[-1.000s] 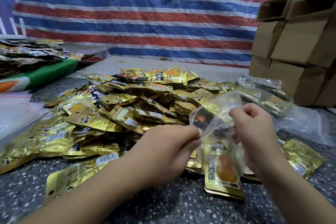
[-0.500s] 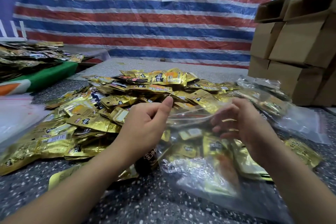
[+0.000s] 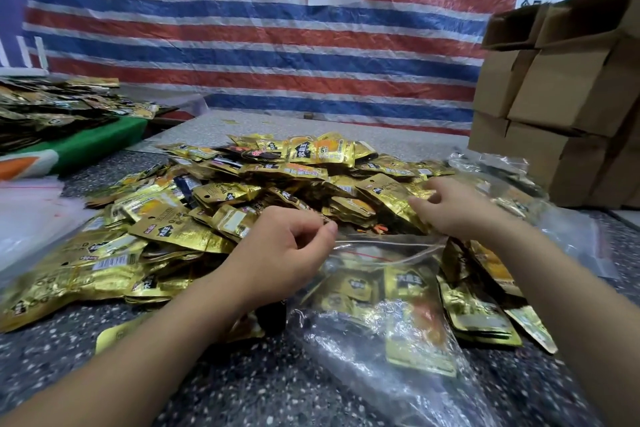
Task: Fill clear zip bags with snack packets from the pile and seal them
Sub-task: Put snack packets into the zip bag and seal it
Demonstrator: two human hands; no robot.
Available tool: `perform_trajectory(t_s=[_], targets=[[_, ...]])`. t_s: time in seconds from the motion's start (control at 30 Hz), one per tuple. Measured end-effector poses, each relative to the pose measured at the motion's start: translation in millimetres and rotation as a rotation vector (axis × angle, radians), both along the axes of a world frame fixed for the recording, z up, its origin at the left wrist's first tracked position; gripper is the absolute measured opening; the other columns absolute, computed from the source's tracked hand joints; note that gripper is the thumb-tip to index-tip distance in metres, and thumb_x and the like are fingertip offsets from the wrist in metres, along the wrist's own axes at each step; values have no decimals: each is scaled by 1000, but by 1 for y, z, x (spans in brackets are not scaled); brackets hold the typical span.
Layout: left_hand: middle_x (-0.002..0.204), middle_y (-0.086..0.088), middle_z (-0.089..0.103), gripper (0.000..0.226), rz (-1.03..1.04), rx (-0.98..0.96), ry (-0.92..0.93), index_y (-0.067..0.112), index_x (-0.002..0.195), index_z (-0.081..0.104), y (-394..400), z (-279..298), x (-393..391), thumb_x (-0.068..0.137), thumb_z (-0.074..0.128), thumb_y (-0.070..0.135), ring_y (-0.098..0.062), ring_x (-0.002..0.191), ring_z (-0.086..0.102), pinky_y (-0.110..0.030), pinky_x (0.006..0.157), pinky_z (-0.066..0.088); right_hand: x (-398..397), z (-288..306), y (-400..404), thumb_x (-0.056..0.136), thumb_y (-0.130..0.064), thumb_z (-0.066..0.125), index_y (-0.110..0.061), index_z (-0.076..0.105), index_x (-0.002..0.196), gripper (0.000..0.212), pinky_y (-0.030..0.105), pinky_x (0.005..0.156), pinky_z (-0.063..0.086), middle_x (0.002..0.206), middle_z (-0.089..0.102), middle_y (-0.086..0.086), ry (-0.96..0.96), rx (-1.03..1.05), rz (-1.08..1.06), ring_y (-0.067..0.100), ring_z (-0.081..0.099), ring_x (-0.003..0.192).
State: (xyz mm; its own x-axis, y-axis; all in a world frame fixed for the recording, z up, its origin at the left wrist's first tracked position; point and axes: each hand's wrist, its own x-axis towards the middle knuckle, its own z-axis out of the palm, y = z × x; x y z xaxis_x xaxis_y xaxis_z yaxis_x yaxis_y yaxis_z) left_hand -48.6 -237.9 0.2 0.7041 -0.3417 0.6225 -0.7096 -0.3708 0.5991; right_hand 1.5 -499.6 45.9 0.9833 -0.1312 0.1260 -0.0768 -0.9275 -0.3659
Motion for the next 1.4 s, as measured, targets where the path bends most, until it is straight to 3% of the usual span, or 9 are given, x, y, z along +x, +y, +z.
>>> perform_trajectory(t_s=[0.13,0.23,0.3,0.47,0.7,0.87,1.03,1.2,1.4], targets=[[47,12,36,44,0,17,7,17,51,41,0,0,-1,92,54,28,-5,45,34,-14,48,26,12,3,-4,87,-56,66,-13,37,150,82,38,94,48,146,50,11,101,-6,29,24,58,112],[49,10,37,42,7,33,11,7,55,46,1,1,0,90,55,29,-5,47,34,-15,48,25,15,7,-3,75,-46,82,-7,49,138,80,26,65,47,104,62,-3,61,120,38,7,56,76],[50,11,42,38,5,42,16,13,56,50,2,2,-1,90,56,28,-4,48,37,-14,48,28,15,9,0,73,-40,85,-6,55,127,70,19,51,43,79,52,-11,46,151,41,4,53,66],[56,9,52,28,-13,53,65,24,61,57,3,4,-2,90,57,27,-3,52,44,-13,50,32,13,7,6,78,-35,82,-9,55,120,56,26,53,47,84,57,-3,22,171,14,11,58,70],[58,13,54,25,-21,108,105,17,68,63,5,5,-2,92,61,20,-1,53,45,-12,51,34,-10,31,5,91,-23,67,-9,59,116,30,35,59,57,104,72,9,-178,1060,106,20,75,74],[57,17,52,26,-20,114,121,16,68,62,4,7,-5,93,60,18,0,52,45,-12,51,35,-41,30,12,86,-25,62,-10,62,121,38,40,75,60,109,74,10,-93,1468,449,29,72,103],[56,15,50,25,-20,100,129,11,68,62,2,7,-7,93,61,16,0,52,43,-12,52,34,-56,0,24,82,-17,69,-5,56,126,48,46,83,58,118,71,16,-146,1509,589,32,68,110],[55,14,50,25,-15,100,110,16,67,61,2,8,-6,91,58,21,-1,52,44,-13,51,33,-64,-10,26,60,-35,93,-11,64,114,67,40,80,59,117,72,14,-275,1350,566,32,69,109],[56,13,50,23,-31,84,131,17,69,62,0,7,-6,89,57,25,0,51,42,-13,50,33,-76,-4,30,69,-41,84,-30,71,104,39,29,81,59,110,74,4,-378,1084,618,20,71,103]])
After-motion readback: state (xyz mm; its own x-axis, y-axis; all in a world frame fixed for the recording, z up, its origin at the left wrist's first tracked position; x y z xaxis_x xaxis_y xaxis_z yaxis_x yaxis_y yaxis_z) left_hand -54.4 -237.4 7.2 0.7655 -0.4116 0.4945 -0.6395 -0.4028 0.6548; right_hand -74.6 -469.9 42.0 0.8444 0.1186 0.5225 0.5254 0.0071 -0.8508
